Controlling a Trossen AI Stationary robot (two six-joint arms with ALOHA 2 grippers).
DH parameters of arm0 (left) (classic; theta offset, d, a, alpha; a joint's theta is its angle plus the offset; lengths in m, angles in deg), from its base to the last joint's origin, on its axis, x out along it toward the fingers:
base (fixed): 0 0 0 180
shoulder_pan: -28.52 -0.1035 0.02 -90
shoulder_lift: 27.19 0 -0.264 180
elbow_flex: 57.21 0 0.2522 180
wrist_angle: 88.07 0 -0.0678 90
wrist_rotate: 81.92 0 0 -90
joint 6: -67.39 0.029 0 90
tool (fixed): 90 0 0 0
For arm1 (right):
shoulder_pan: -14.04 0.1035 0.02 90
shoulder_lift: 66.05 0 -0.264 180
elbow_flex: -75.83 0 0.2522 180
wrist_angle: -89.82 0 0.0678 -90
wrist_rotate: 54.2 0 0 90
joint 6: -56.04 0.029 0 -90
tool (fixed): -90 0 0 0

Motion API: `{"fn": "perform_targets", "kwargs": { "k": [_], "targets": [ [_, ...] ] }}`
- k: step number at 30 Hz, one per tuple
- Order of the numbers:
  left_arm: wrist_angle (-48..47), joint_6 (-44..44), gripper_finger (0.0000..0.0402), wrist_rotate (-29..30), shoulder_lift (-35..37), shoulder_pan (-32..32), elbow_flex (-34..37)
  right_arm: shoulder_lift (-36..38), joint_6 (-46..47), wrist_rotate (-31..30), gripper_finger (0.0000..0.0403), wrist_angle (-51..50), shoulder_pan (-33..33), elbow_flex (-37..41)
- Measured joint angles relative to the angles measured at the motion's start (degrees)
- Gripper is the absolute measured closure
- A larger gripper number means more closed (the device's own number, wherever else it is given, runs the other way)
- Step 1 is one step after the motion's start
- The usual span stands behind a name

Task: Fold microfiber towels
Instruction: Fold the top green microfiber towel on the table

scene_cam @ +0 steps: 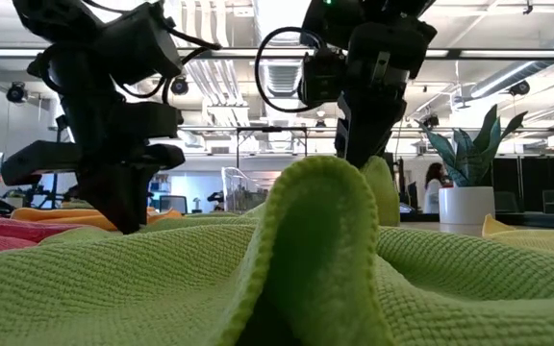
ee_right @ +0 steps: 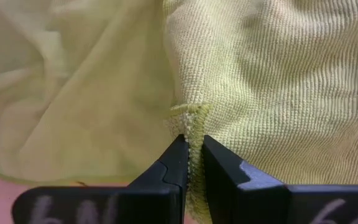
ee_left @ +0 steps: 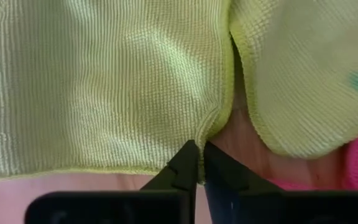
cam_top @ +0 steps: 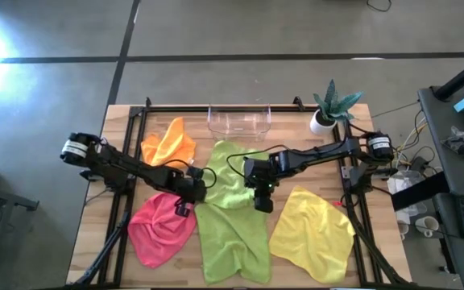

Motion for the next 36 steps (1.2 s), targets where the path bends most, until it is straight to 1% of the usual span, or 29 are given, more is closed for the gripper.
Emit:
{"fn": "perform_targets", "kwargs": {
  "k": [5,7,11,15,19,23,28,31,34,36],
  "targets": [
    [-3.18,-0.67,0.04,-2.23,3.6,0.01,-0.8,2.14,0.97,0.02,0.0371,-0.28,1.42,0.0],
    [-5.54,-2.37,0.04,-2.41,4.44,0.0,-0.79,3.01,1.31,-0.02,0.0371,-0.76,2.09,0.0],
    [-6.18,-2.97,0.0401,-2.58,5.82,0.0,-0.76,3.59,3.85,0.0,0.0371,-0.95,3.2,0.0],
    [-6.11,-2.95,0.0401,-2.58,6.03,-0.07,-0.76,3.17,4.41,-0.02,0.0367,-1.11,4.54,-0.02],
    [-6.11,-2.95,0.0401,-2.58,6.05,-0.26,-0.7,2.27,6.92,0.0,0.0358,-1.16,6.01,0.04],
    [-7.1,-2.85,0.0401,-2.54,6.08,-1.07,-0.59,2.24,9.97,-0.09,0.0358,-0.75,7.04,0.07],
    [-6.99,-1.02,0.0401,-2.52,6.08,-1.86,-0.59,2.2,11.06,-0.46,0.0358,-0.59,7.3,0.07],
    [-6.99,-0.06,0.0401,-2.5,6.1,-2.03,-0.59,1.74,12.35,-0.48,0.0358,1.8,7.3,0.08],
    [-6.99,0.13,0.0401,-2.5,6.1,-2.19,-0.59,1.09,12.98,-0.46,0.0358,6.45,7.86,0.14],
    [-7.03,0.35,0.0401,-2.5,6.12,-2.23,-0.59,0.91,13.01,-0.45,0.0358,7.36,8.42,0.15]
  ]
}}
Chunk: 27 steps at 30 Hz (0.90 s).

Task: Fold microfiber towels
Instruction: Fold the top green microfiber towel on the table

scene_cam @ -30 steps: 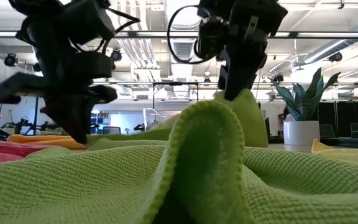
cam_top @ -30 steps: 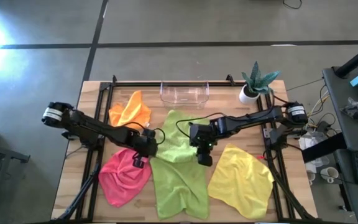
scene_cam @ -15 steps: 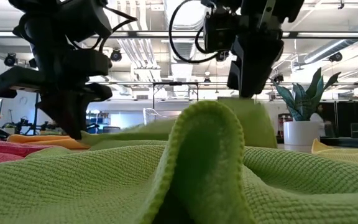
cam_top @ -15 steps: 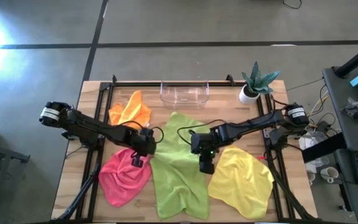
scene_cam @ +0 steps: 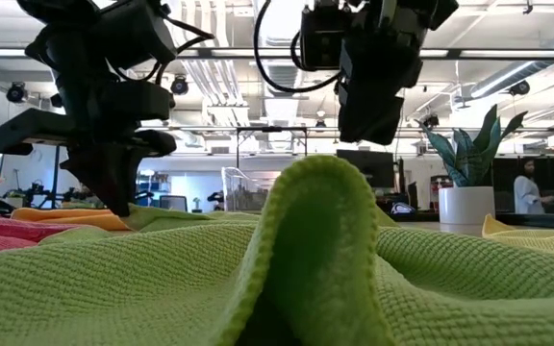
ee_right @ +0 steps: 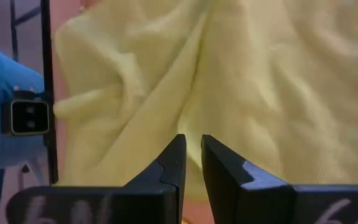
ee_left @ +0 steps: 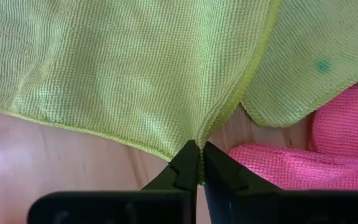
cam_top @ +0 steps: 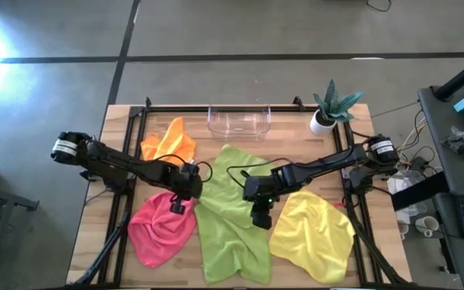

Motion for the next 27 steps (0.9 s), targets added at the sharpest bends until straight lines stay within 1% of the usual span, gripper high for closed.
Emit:
{"fn": "perform_targets", "kwargs": {
  "k": [4,9,12,15,18,21,23,27],
  "targets": [
    [-0.03,0.13,0.0401,0.0,0.0,0.0,0.02,-0.62,0.77,0.09,0.0358,0.41,1.12,0.05],
    [-0.02,0.13,0.0401,0.0,0.02,0.0,0.02,-0.62,0.52,2.01,0.0364,1.0,2.43,0.08],
    [0.0,0.12,0.0402,0.02,0.02,0.0,0.02,-0.8,0.71,0.5,0.0368,2.37,3.24,0.0],
    [-0.07,-0.18,0.0402,0.01,0.02,0.0,-0.02,-1.29,1.8,-1.49,0.0361,4.3,4.39,0.0],
    [-0.2,-0.28,0.0402,-0.04,0.02,0.0,-0.35,-2.13,4.39,-1.51,0.034,4.61,5.04,0.0],
    [-0.2,-0.32,0.0402,-0.09,0.02,0.0,-0.42,-2.94,4.66,-1.54,0.0307,4.72,5.35,0.0],
    [-0.18,-1.05,0.0402,-0.21,0.02,0.0,-0.42,-3.42,2.79,-1.8,0.0283,4.63,5.47,0.0],
    [-0.18,-3.34,0.0402,-0.35,0.02,0.0,-0.42,-4.01,-2.54,-5.86,0.0245,4.69,5.99,0.0]
  ]
}}
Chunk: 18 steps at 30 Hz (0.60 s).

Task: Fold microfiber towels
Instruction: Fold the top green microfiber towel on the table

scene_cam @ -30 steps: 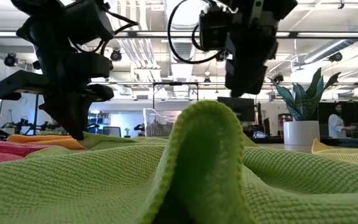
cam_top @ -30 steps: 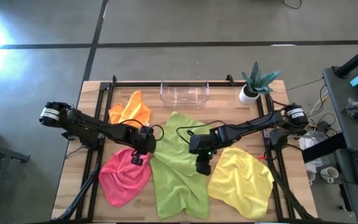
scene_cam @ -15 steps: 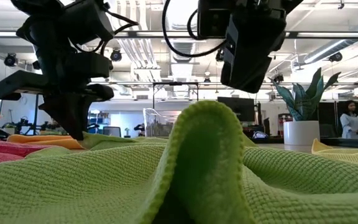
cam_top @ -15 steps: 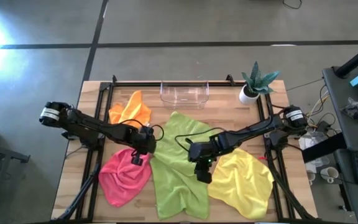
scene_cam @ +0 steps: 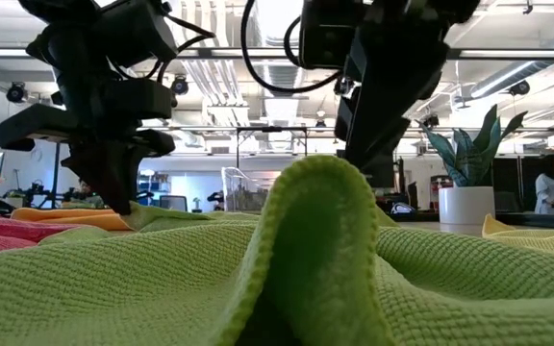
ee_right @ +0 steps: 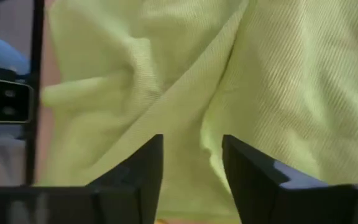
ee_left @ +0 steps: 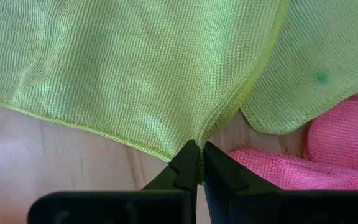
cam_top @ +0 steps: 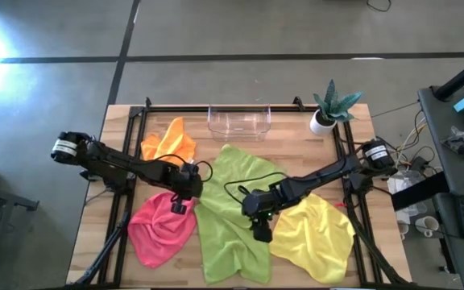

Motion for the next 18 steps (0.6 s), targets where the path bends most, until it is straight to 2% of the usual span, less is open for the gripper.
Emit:
{"fn": "perform_targets", "kwargs": {
  "k": [5,18],
  "targets": [
    [0.02,-0.04,0.0401,-0.13,0.0,0.0,0.0,-0.36,-2.21,-0.22,0.0225,0.18,0.51,0.22],
    [0.15,-0.11,0.0401,-0.2,0.0,0.0,0.0,-6.0,-3.66,-0.84,0.0233,0.25,0.88,-0.99]
  ]
}}
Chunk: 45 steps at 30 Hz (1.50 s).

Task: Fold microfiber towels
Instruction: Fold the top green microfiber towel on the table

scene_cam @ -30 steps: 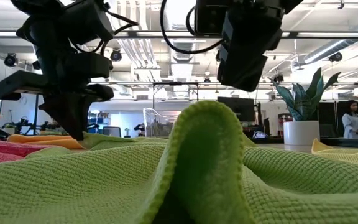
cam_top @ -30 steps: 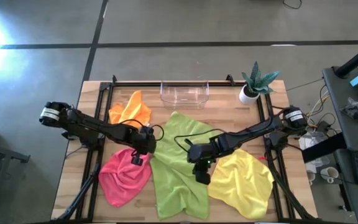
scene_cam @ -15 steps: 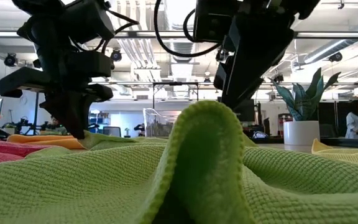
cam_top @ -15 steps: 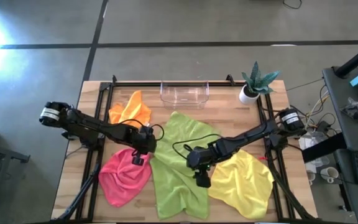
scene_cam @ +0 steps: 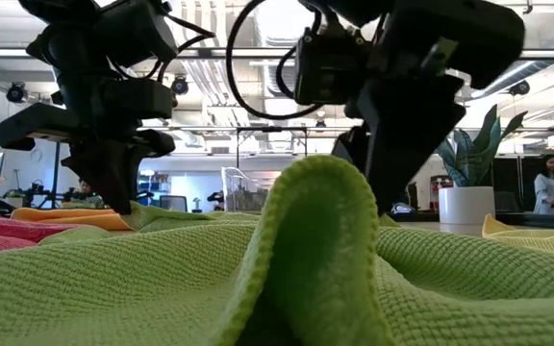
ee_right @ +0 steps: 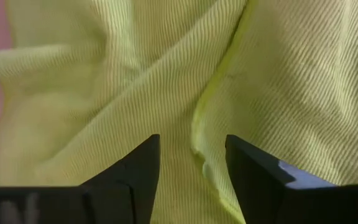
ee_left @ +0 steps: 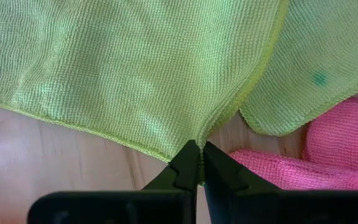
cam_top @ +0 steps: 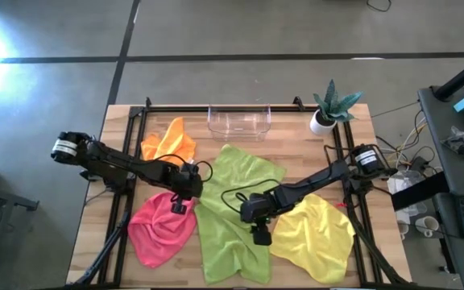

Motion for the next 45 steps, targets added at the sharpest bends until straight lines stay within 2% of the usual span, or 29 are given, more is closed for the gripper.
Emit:
{"fn": "perform_targets", "kwargs": {
  "k": [3,9,16,22,28,32,40,45],
  "targets": [
    [-0.01,0.01,0.0401,-0.01,0.0,0.0,0.0,-0.06,0.38,-0.01,0.0255,0.0,0.0,-0.42],
    [0.02,0.11,0.0401,-0.04,0.0,0.0,0.04,-0.29,0.39,-0.02,0.0331,-0.78,0.0,-0.39],
    [0.02,0.13,0.0401,-0.09,0.0,0.0,0.11,-0.38,1.91,-0.87,0.0388,-4.31,-0.02,-0.28],
    [-0.65,0.13,0.0401,-2.2,0.01,0.0,-1.16,0.15,3.67,-0.91,0.0394,-6.53,0.28,-2.5],
    [-6.41,0.94,0.0401,-4.5,0.06,0.0,-6.84,0.94,4.82,-1.37,0.0394,-13.67,1.52,-8.24],
    [-11.34,2.07,0.0401,-4.89,0.07,0.0,-10.59,3.05,8.44,-6.14,0.0394,-16.08,3.11,-9.54],
    [-22.44,1.73,0.0401,-4.93,0.09,0.01,-17.39,9.15,21.54,-16.6,0.0394,-17.02,6.96,-9.54],
    [-23.05,1.68,0.0401,-2.32,0.09,-0.29,-21.06,10.57,29.57,-20.12,0.0394,-20.0,8.62,-9.5]
  ]
}}
